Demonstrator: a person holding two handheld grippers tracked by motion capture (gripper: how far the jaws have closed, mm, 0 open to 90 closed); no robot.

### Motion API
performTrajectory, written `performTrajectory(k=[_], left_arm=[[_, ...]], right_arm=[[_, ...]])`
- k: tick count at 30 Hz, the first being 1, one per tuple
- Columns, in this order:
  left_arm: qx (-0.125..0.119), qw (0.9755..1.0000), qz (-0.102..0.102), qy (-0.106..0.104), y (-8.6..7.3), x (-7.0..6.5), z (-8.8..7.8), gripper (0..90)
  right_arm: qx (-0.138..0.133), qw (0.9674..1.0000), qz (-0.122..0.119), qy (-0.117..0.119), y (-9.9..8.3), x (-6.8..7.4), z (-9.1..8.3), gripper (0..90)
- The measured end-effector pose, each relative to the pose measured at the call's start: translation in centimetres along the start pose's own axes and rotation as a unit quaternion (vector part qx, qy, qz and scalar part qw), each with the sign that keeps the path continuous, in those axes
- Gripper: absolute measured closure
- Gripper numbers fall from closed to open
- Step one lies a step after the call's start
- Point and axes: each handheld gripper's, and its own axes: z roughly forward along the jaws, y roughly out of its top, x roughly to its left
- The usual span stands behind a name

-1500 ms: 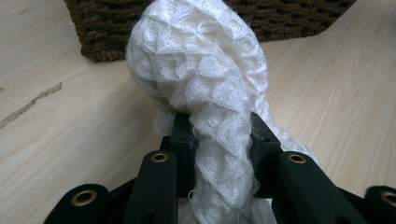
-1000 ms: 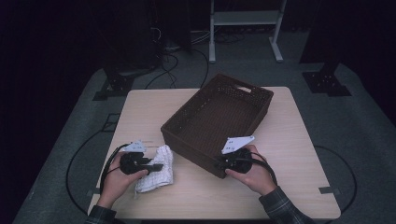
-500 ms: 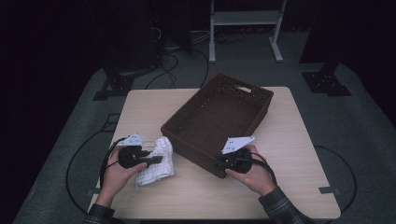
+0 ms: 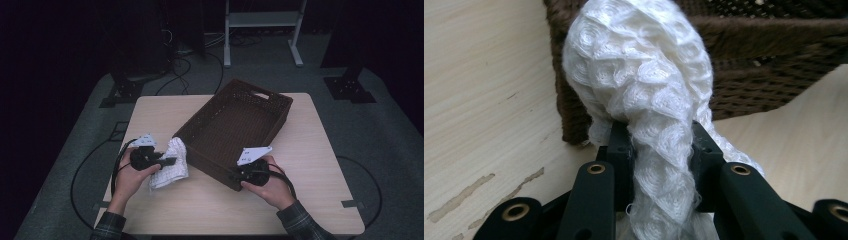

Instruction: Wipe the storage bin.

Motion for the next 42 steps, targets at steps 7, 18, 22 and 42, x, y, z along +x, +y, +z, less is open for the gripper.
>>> performTrajectory(k=[7,18,22,42], left_arm=[[0.013,0.9998,-0.018,0.004,0.1,0.9,1.4,69.3],[0.011,0.9992,-0.039,0.002,-0.1,1.6,2.5,69.6],[0.023,0.9991,-0.036,0.003,-0.1,1.6,2.8,69.6],[0.094,0.9947,-0.041,0.009,-1.6,2.0,5.0,69.4]], right_arm=[[0.004,0.9999,-0.008,-0.009,0.0,0.2,0.1,77.6],[0.001,0.9999,-0.006,-0.013,0.0,0.3,0.2,78.3],[0.001,0.9999,-0.010,-0.009,0.0,0.2,0.3,78.3],[-0.002,0.9998,-0.013,-0.013,-0.1,0.2,0.6,78.7]])
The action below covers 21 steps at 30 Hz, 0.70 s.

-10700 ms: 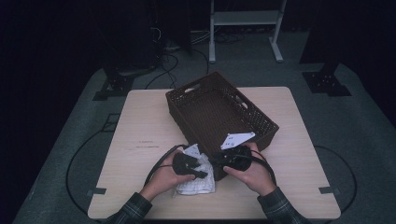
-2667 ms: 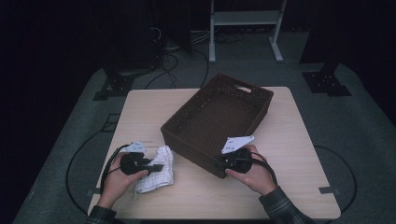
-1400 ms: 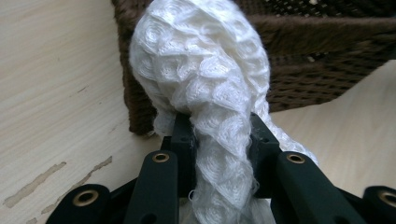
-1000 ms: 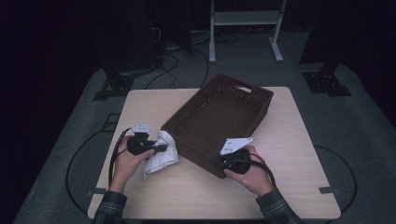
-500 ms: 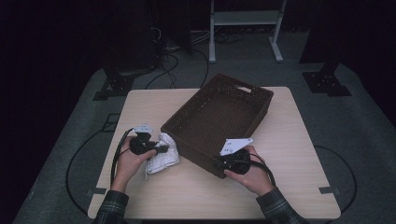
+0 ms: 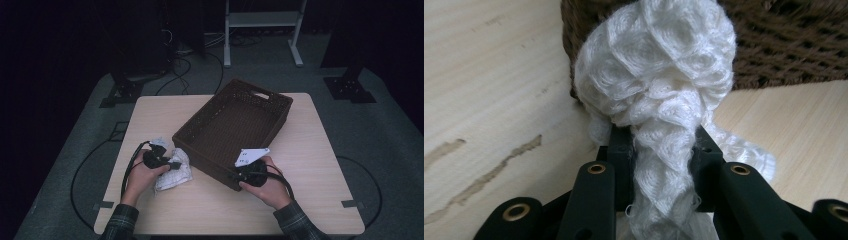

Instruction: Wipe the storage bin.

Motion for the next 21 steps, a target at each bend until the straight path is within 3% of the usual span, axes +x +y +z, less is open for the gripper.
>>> performTrajectory(k=[10,21], left_arm=[[-0.007,1.0000,0.002,0.000,0.1,-0.2,-0.3,69.3],[-0.049,0.9987,0.012,-0.008,0.5,-1.1,-2.2,69.4]], right_arm=[[-0.003,1.0000,0.001,0.001,-0.1,0.0,0.0,78.7],[-0.003,1.0000,0.001,0.001,-0.1,0.0,0.1,78.8]])
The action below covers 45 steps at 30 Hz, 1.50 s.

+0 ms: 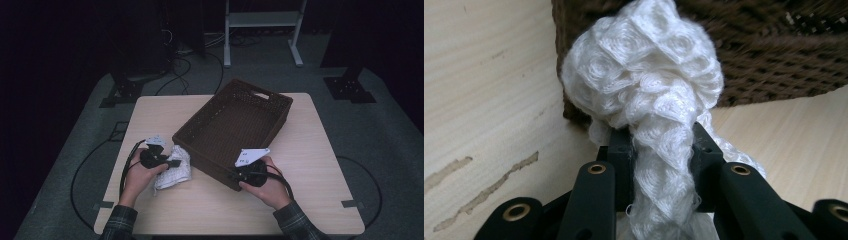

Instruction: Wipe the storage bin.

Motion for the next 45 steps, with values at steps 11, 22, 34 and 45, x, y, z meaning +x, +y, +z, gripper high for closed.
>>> performTrajectory(k=[11,22,34,45], left_arm=[[-0.038,0.9991,0.014,-0.012,0.6,-0.8,-1.5,69.3],[-0.064,0.9973,0.023,-0.027,1.2,-1.6,-2.7,69.3],[-0.045,0.9983,0.017,-0.032,0.9,-1.3,-1.6,69.4],[0.000,0.9998,0.015,-0.013,0.4,-1.2,0.6,69.4]], right_arm=[[0.001,1.0000,-0.002,-0.001,0.0,0.0,0.0,78.8],[0.002,1.0000,0.004,-0.001,0.0,0.0,0.1,78.7],[0.001,1.0000,-0.001,-0.001,0.0,0.0,0.3,78.7],[0.002,1.0000,-0.005,-0.005,0.0,0.1,0.4,78.6]])
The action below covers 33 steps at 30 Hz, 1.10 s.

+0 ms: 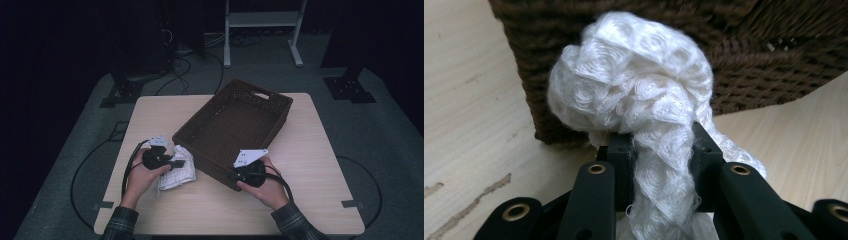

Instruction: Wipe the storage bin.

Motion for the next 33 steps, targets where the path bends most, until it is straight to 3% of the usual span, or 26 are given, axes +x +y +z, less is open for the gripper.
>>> performTrajectory(k=[10,13,18,21,33], left_arm=[[0.040,0.9992,-0.003,0.000,-0.4,0.1,1.5,69.4],[0.058,0.9983,-0.002,0.009,-0.5,0.2,1.9,69.4],[0.071,0.9975,-0.004,0.001,-0.7,0.5,2.1,69.4],[0.068,0.9976,-0.006,0.001,-0.7,0.4,2.0,69.3],[0.009,0.9997,-0.004,-0.021,-0.4,0.0,0.1,69.3]], right_arm=[[0.003,1.0000,-0.003,-0.005,0.0,0.1,0.1,78.6],[0.005,1.0000,-0.004,-0.006,0.1,0.1,0.2,78.6],[0.005,1.0000,-0.002,-0.005,0.1,0.1,0.2,78.6],[0.006,1.0000,-0.003,-0.006,0.1,0.1,0.2,78.7],[0.001,1.0000,-0.001,-0.004,0.0,0.0,0.2,78.9]])
